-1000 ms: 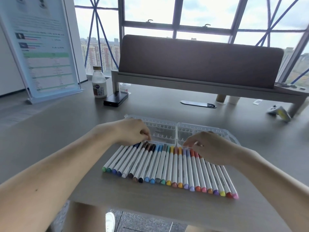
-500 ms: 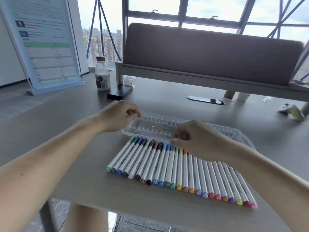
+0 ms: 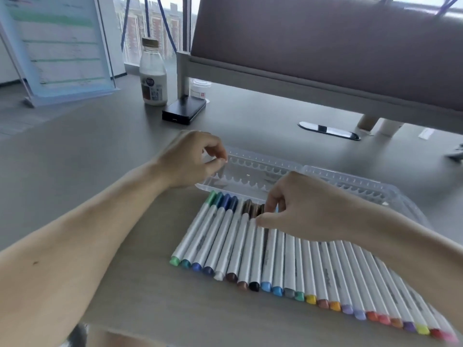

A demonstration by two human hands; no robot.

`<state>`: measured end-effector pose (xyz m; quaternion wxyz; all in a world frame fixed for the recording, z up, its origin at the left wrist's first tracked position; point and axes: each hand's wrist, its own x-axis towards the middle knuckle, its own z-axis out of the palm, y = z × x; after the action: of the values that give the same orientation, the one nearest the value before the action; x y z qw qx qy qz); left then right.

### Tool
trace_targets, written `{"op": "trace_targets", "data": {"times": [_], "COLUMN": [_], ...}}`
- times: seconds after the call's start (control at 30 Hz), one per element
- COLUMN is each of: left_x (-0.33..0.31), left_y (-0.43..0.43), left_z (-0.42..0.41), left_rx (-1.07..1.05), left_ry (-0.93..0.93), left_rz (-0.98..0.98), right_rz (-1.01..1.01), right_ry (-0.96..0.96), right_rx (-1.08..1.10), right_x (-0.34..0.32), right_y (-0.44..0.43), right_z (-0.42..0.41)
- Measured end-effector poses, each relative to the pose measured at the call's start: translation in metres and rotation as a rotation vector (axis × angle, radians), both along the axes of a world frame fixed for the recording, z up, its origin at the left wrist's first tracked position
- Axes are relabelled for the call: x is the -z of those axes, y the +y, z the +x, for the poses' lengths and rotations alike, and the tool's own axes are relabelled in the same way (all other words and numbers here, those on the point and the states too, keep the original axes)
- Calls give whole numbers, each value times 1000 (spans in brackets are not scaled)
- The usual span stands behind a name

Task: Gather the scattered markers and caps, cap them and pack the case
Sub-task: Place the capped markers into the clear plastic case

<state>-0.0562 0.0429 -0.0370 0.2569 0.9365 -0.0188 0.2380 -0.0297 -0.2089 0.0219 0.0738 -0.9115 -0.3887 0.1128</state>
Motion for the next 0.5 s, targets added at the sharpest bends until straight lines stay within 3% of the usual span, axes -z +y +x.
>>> {"op": "trace_targets", "data": {"times": [0.5], "left_x": [3], "left_y": [2], "left_z": [0], "left_rx": [-17], "left_ry": [-17], "left_rz": [8], "right_rz": [-38], "right_ry": [-35], "right_rx": [59], "right_x": [1], "right_y": [19], "right_z": [0]}}
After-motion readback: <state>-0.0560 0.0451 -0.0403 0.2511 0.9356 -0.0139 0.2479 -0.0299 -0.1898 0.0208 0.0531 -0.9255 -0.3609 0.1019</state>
